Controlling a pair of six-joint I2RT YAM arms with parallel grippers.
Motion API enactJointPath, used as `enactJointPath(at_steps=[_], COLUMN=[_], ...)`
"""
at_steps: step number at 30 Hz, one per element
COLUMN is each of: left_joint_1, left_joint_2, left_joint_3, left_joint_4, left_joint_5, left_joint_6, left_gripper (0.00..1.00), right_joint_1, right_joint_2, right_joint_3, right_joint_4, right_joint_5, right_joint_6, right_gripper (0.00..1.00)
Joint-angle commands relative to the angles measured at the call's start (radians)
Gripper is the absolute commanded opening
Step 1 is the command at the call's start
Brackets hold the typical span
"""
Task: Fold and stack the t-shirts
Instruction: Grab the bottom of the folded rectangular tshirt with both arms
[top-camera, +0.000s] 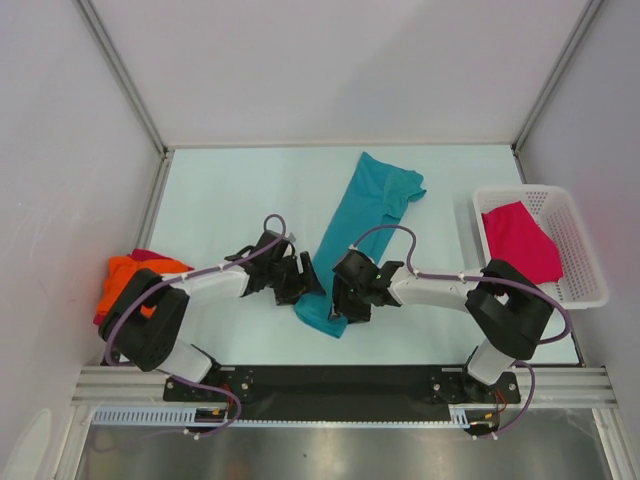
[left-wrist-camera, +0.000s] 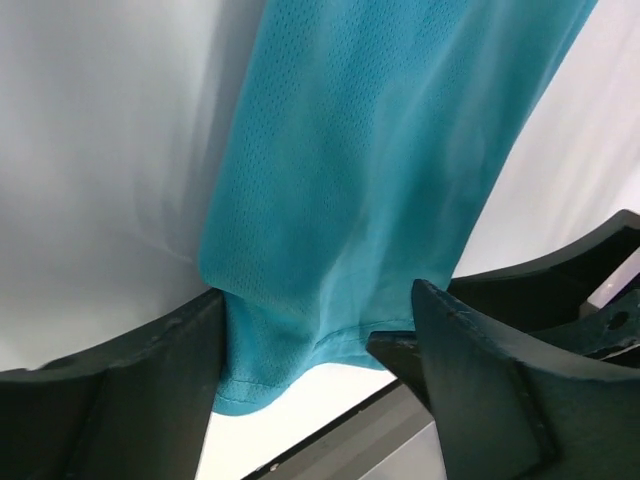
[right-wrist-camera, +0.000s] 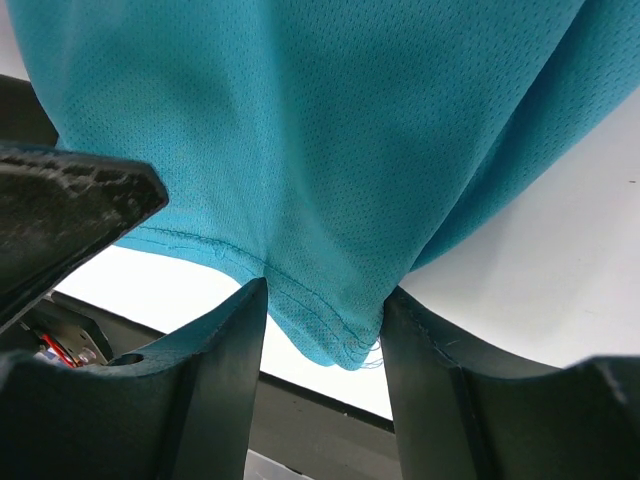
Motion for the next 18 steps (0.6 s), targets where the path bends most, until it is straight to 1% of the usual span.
enactJointPath(at_steps=[1, 4, 5, 7, 8, 14, 18], left_joint_1=[-0.009, -0.009, -0.009, -0.007, -0.009, -0.007, -0.009], left_joint_2=[0.047, 0.015, 0.007, -0.013, -0.019, -0.098, -0.180], left_joint_3=[-0.061, -0.059, -0.059, -0.045, -0.039, -0.016, -0.018], left_joint_4=[0.005, -0.003, -0.017, -0.038, -0.067, -0.158, -0.209], left_joint_5=[-0.020, -0.014, -0.017, -0.017, -0.022, -0.030, -0.014], left_joint_6=[0.013, 0.016, 0.016, 0.018, 0.024, 0.035, 0.035], left_gripper=[0.71, 0.49, 0.26, 0.03, 0.00, 0.00, 0.00], right_joint_1=[0.012, 0.012, 0.012, 0.014, 0.014, 0.018, 0.029], right_joint_2=[0.028, 0.023, 0.022, 0.015, 0.012, -0.035, -0.087], right_joint_3=[-0.020, -0.018, -0.023, -0.026, -0.030, -0.049, -0.046], right_joint_4=[-0.025, -0.025, -0.024, -0.024, -0.024, -0.033, -0.093], right_joint_5=[0.033, 0.036, 0.036, 0.039, 0.039, 0.067, 0.072], right_joint_6=[0.007, 0.003, 0.001, 0.003, 0.004, 0.007, 0.012], right_gripper=[0.53, 0.51, 0.40, 0.10, 0.00, 0.00, 0.00])
